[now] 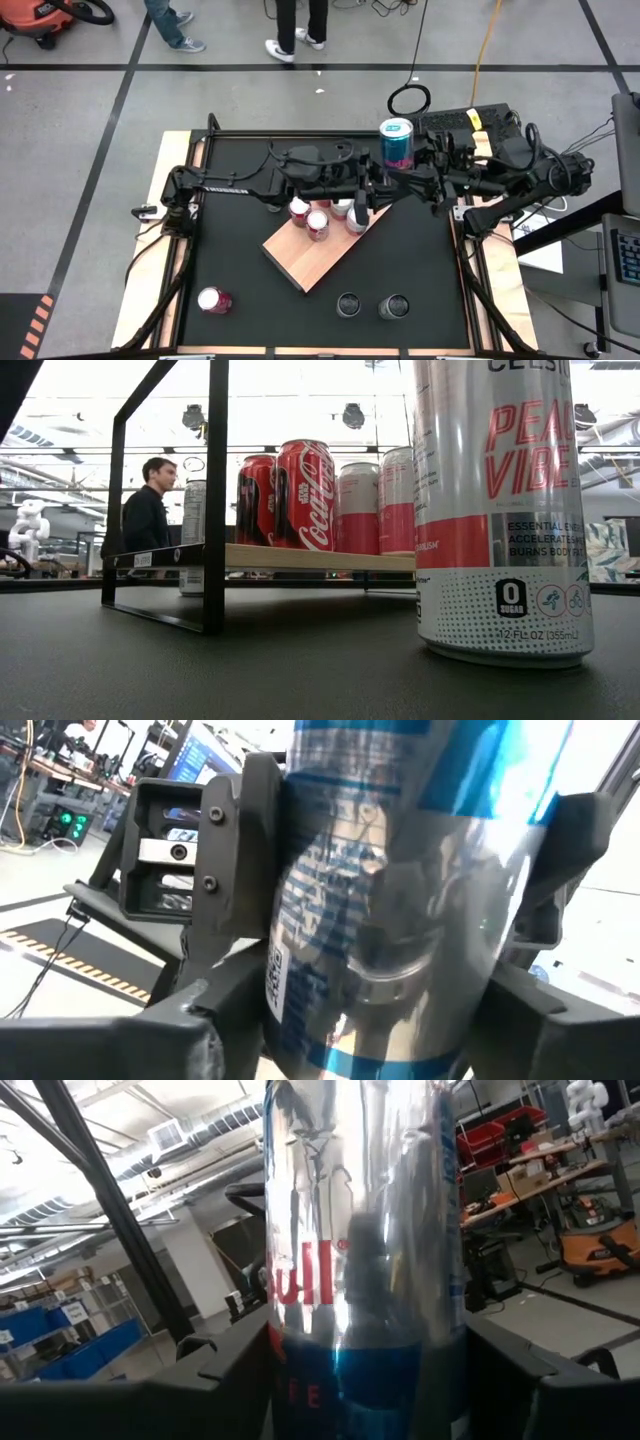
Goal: Place canned beverage on shelf
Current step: Put the blue soda can on the shelf aligned with the other blue soda cans
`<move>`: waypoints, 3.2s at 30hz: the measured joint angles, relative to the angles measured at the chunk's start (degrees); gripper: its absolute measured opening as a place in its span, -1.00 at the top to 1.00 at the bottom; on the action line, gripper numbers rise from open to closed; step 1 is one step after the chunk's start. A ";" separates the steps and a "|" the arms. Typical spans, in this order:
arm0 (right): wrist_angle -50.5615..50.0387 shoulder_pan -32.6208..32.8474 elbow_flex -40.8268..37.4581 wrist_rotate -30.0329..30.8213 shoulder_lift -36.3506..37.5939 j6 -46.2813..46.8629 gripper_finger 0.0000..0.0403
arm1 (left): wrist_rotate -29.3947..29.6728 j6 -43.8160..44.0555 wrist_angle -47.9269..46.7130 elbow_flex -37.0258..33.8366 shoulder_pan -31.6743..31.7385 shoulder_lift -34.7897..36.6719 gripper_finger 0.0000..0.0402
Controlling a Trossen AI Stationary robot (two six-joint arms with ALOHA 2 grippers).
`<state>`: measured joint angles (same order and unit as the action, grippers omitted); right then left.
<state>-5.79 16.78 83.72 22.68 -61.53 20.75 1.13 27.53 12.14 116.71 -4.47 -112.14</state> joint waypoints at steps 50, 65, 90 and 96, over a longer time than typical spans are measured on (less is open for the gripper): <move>-64.34 -0.26 49.18 -3.57 -13.10 -0.57 -0.52 | 10.80 -10.99 -15.97 0.00 -2.25 0.04 -0.19; -70.43 -0.33 49.18 -10.73 -17.29 0.84 -0.52 | 14.19 -14.54 -25.73 -0.01 -3.63 0.07 -0.19; -77.02 -0.74 49.18 -15.48 -22.08 -7.83 -0.23 | 15.69 -14.50 -32.66 0.00 -5.73 0.09 -0.19; -77.09 -0.74 49.18 -15.46 -22.08 -8.40 -0.10 | 15.78 -14.51 -32.67 0.00 -5.73 0.09 -0.20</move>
<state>-82.88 16.03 132.90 7.22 -83.61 12.34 16.91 13.02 -20.53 116.71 -10.20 -112.05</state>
